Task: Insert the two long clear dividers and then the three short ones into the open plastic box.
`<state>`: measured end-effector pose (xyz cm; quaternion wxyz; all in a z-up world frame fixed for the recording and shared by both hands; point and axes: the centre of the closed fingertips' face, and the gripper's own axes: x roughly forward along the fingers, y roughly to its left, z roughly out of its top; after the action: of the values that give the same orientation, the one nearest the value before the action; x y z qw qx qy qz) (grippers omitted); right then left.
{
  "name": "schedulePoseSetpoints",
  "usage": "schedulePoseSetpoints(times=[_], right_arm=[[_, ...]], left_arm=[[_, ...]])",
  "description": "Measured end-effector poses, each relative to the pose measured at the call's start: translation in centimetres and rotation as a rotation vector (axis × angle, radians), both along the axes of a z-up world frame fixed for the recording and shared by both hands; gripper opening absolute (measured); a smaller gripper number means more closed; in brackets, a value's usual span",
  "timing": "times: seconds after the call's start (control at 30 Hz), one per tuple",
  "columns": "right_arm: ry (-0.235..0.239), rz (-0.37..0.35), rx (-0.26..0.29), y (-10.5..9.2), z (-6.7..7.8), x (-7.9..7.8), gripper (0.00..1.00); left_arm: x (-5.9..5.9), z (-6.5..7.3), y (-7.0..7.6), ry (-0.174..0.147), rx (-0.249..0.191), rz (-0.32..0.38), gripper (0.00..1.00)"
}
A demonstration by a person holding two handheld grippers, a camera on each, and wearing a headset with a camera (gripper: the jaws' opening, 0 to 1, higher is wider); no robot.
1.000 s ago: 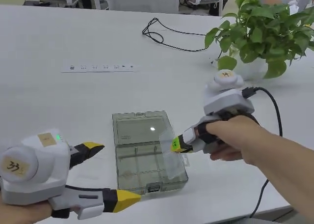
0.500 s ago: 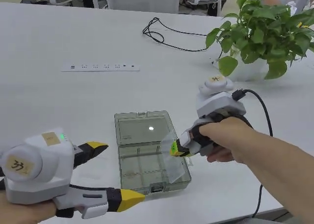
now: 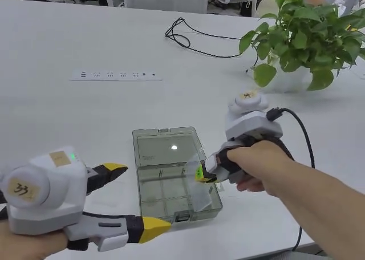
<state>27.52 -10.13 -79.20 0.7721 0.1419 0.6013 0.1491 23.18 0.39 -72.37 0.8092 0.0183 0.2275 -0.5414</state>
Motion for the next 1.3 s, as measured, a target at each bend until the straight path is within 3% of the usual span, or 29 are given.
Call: schedulePoseSetpoints(times=[0.27, 0.8, 1.3], right_arm=[[0.001, 0.005, -0.019, -0.19, -0.39, 0.09, 0.06], [0.005, -0.018, -0.005, 0.06, -0.74, 0.09, 0.06], [0.007, 0.011, -0.007, 0.45, -0.54, 0.26, 0.06]], left_arm=[[-0.07, 0.16, 0.01, 0.002, -0.008, -0.001, 0.85], [-0.09, 0.11, -0.13, 0.010, -0.015, -0.009, 0.85], [-0.03, 0.01, -0.39, 0.013, -0.014, -0.015, 0.85]])
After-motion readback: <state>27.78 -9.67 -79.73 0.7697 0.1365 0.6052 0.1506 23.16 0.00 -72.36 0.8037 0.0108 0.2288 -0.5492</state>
